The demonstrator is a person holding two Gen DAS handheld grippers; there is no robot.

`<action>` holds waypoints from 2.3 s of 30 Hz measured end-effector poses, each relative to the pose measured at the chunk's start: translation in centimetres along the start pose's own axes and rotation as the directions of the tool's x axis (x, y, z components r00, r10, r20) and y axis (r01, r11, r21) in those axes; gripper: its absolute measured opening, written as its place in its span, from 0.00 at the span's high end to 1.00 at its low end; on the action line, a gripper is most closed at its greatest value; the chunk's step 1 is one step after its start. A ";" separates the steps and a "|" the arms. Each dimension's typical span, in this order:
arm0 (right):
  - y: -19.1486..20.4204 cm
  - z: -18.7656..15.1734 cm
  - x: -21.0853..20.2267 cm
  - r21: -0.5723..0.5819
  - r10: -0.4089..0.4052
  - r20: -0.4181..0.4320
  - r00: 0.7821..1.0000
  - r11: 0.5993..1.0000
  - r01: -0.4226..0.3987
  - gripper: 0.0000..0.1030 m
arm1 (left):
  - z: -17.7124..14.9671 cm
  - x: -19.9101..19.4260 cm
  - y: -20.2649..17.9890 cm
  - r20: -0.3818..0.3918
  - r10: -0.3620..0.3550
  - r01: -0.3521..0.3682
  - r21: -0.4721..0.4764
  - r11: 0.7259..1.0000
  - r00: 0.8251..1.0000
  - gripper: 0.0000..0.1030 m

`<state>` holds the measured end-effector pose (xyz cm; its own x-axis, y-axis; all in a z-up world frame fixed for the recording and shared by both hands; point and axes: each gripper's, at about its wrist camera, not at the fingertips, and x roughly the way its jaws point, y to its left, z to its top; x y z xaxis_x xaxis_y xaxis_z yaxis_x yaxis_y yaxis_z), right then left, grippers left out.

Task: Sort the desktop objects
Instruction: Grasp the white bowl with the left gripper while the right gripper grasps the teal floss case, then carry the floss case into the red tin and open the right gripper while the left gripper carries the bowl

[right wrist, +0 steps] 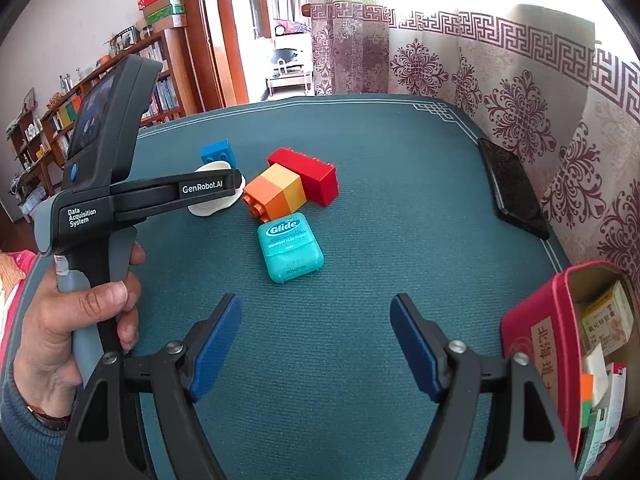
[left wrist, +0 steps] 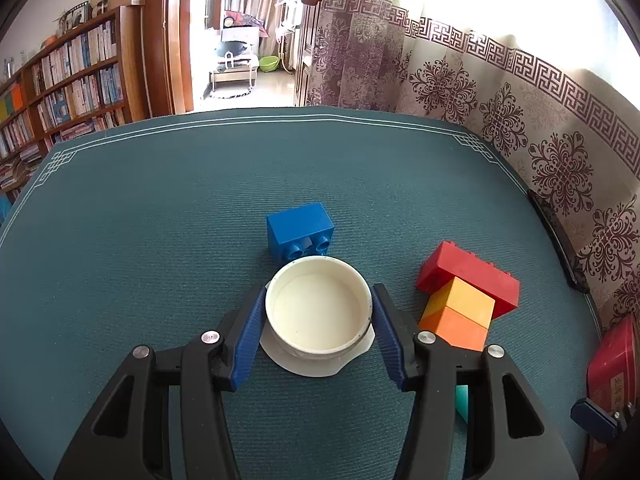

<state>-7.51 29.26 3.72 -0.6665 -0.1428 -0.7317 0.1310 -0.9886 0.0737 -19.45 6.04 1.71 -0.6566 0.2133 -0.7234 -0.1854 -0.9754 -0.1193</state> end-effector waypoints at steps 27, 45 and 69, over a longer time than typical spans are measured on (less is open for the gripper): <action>3.1 2.4 6.6 -0.075 -0.072 -0.034 0.997 0.995 0.069 0.54 | 1.4 -3.3 3.0 0.062 -0.040 0.047 -0.123 0.991 0.997 0.47; -0.1 0.8 0.0 0.088 -0.044 0.023 0.999 0.995 0.041 0.59 | 1.4 -5.7 -0.2 0.103 -0.102 0.108 -0.058 0.992 0.989 0.47; -8.1 -3.9 -13.1 0.288 -0.275 0.119 0.954 0.929 0.232 0.59 | -0.9 -11.0 -8.6 0.111 -0.320 0.305 0.135 0.943 0.941 0.47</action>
<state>3.01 39.32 10.09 -0.7593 0.1298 -0.6377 -0.2442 -0.9651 0.0944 -10.02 12.06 10.09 -0.6396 0.5190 -0.5671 -0.4738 -0.8471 -0.2409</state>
